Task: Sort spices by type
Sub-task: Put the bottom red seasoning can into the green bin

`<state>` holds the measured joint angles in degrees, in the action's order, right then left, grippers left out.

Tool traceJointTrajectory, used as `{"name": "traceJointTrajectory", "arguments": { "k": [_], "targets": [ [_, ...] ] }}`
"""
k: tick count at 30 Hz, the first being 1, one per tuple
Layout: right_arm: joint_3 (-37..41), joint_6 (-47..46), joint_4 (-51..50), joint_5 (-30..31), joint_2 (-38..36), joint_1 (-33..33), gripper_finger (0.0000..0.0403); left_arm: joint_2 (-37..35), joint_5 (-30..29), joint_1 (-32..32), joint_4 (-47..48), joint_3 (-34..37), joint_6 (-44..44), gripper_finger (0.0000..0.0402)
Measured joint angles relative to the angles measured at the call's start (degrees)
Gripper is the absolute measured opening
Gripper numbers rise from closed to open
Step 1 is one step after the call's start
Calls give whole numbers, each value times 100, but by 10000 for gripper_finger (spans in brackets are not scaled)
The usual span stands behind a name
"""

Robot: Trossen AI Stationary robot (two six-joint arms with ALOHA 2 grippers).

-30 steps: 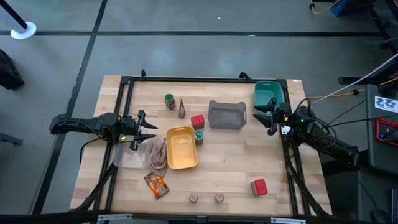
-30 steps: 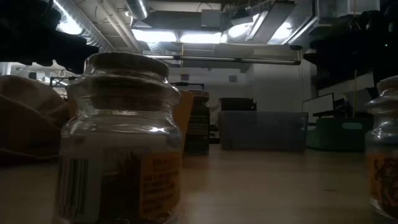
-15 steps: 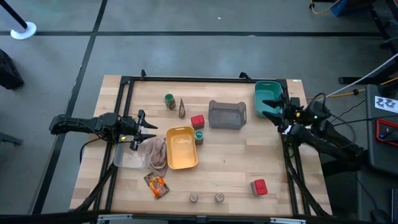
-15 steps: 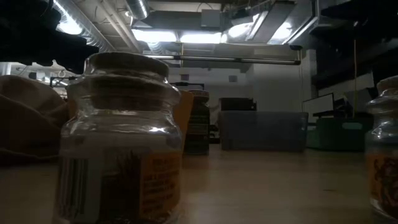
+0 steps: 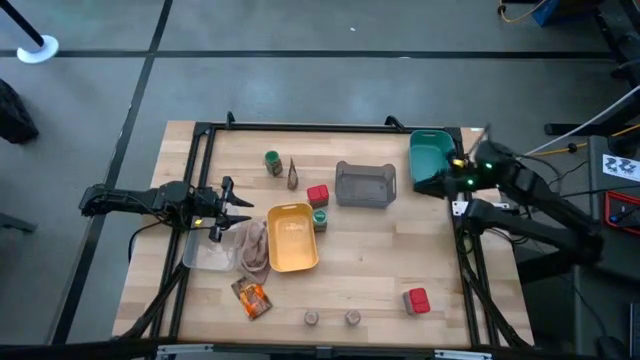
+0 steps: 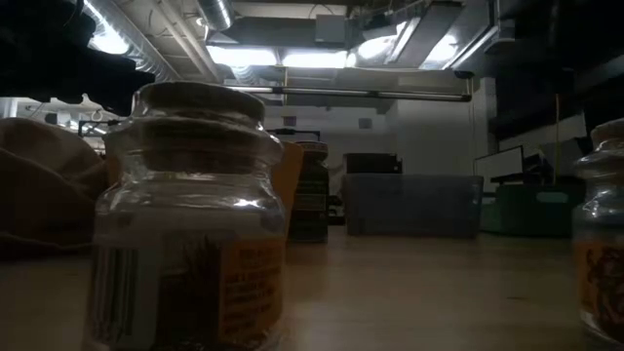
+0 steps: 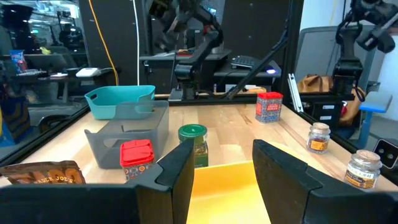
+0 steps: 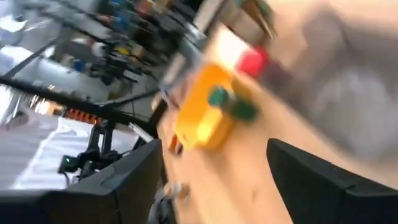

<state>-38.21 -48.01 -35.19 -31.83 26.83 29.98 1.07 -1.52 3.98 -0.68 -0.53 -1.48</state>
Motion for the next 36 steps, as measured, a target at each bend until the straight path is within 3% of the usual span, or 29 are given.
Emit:
{"name": "traceJointTrajectory", "arguments": {
  "k": [8, 11, 16, 24, 30, 36],
  "targets": [
    [-311, -1218, -1277, -661, 1044, -190, 289, 0, -1, -2, 1, 0, 0, 148],
    [-426, -1459, -1494, -481, 1349, -594, 289, 0, 0, -1, 1, 0, -1, 148],
    [-628, -2172, -1744, 125, 1831, -1686, 289, 1, -2, 0, 1, 1, 0, 148],
    [-899, -4123, -1741, 1152, 2605, -3946, 289, -1, 0, -2, 1, 0, 0, 148],
    [-967, -5756, -1519, 1318, 3363, -5516, 289, -1, -2, -1, 1, 0, -2, 148],
    [-967, -6814, -716, 1488, 4135, -6524, 289, -1, -2, 0, 1, -1, -2, 148]
  ]
}}
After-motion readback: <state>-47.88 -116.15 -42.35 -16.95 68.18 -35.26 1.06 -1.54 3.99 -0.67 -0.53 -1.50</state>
